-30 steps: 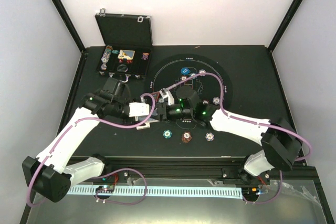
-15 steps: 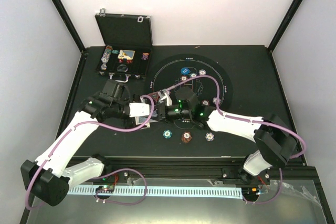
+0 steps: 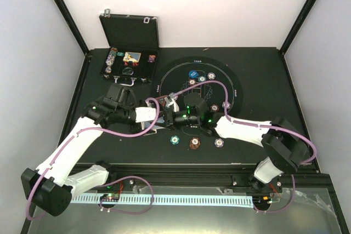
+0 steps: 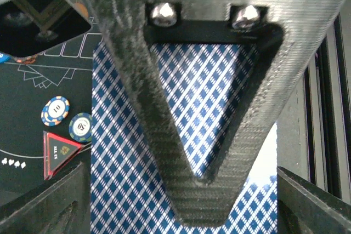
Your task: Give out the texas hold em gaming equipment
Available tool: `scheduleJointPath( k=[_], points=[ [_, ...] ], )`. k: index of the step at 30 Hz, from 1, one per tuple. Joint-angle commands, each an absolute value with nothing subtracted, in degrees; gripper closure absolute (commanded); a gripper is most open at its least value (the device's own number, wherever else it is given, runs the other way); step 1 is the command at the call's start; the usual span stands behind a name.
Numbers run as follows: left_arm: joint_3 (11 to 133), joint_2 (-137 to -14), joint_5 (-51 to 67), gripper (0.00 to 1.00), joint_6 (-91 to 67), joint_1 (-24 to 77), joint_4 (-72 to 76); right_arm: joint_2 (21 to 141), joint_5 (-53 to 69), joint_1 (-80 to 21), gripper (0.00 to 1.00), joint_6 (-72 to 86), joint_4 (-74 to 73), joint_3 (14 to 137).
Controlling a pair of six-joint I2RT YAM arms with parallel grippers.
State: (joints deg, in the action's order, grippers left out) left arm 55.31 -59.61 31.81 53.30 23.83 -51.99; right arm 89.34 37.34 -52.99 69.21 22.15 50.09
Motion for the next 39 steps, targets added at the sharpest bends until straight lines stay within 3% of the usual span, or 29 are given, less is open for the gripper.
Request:
scheduleJointPath(
  k=[1, 16, 34, 39],
  points=[
    [55.3, -59.6, 35.4, 0.14, 52.3, 24.4, -50.8, 90.5, 38.8, -52.8, 0.97, 70.6, 27.3, 49.7],
    [54.7, -60.5, 35.3, 0.29, 52.8, 24.8, -50.7, 92.1, 39.9, -52.8, 0.97, 72.5, 30.2, 49.6],
    [53.9, -60.1, 29.9, 0.27, 52.3, 24.8, -52.5, 93.1, 40.9, -52.6, 0.97, 75.2, 34.8, 48.1],
    [54.0, -59.6, 30.7, 0.37, 52.4, 24.7, -51.6, 93.2, 40.9, -52.6, 0.97, 75.4, 34.9, 47.9]
  ],
)
